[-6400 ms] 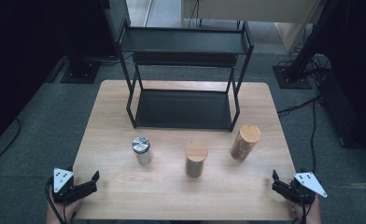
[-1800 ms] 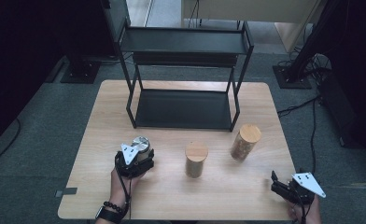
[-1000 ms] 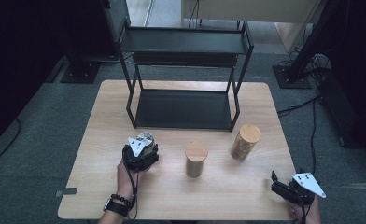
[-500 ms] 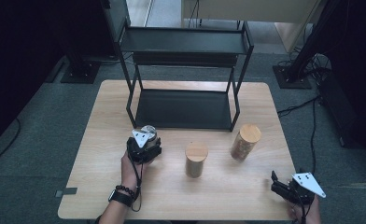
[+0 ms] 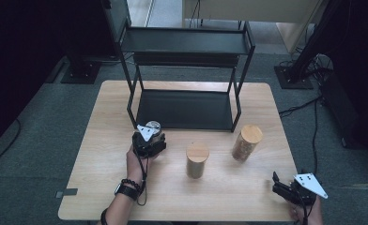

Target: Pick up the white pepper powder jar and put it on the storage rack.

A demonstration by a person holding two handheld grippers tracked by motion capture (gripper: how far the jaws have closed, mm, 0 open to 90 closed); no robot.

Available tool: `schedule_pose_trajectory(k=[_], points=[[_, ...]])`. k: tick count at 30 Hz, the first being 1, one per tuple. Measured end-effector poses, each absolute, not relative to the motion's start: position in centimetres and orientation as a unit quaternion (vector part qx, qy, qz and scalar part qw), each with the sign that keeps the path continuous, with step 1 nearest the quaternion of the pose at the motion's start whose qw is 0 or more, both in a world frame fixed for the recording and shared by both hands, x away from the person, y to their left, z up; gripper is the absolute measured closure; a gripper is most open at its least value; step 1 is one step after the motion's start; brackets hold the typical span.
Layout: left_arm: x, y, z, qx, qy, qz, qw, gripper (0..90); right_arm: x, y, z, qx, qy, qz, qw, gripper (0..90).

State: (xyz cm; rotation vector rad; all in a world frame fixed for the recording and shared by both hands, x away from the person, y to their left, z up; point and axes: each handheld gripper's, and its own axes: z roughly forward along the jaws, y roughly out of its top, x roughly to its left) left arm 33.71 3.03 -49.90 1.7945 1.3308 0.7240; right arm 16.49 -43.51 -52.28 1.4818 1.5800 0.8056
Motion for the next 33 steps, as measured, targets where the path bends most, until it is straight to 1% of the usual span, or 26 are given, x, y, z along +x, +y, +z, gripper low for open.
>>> schedule_pose_trajectory(k=[9,17,33], points=[[34.7,2.9,-48.7,0.702,0.521,0.290,0.390,31.0,16.5,-43.6,-52.2,0.584,0.632,0.322,0.395,1.8],[35.7,2.7,-47.8,0.702,0.520,0.291,0.391,31.0,16.6,-43.6,-52.3,0.586,0.631,0.319,0.396,1.8],[38.5,2.3,-47.4,0.697,0.530,0.293,0.385,31.0,16.6,-43.6,-52.3,0.588,0.629,0.321,0.396,1.9]])
